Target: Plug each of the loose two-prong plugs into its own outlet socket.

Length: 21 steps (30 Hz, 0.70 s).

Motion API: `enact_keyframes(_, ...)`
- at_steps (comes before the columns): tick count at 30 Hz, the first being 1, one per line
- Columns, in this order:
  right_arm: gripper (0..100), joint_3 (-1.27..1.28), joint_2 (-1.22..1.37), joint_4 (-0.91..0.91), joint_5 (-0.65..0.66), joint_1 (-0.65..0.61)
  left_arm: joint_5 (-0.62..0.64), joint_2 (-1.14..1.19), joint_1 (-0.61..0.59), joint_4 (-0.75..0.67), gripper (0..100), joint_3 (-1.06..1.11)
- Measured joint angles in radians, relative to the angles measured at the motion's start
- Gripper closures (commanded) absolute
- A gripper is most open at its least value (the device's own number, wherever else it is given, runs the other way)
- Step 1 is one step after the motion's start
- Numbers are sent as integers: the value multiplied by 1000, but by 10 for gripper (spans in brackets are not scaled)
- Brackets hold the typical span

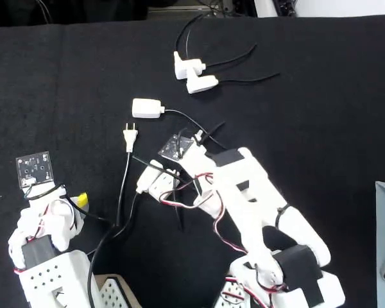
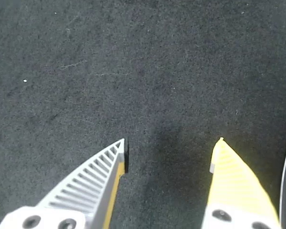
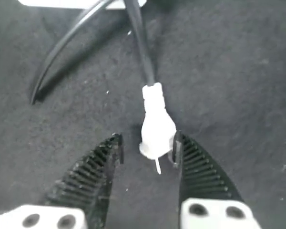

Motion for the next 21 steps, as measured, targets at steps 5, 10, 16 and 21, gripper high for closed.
enact_keyframes(5, 868, 0, 44, -26, 0, -3, 0, 0, 0, 0, 712, 0)
enact_keyframes(10, 959, -17, 103, -32, -2, -3, 0, 0, 0, 0, 712, 0)
enact_keyframes(16, 963, -28, 115, -31, -3, -3, 0, 0, 0, 0, 712, 0)
enact_keyframes(21, 930, -28, 115, -8, -3, -3, 0, 0, 0, 0, 712, 0)
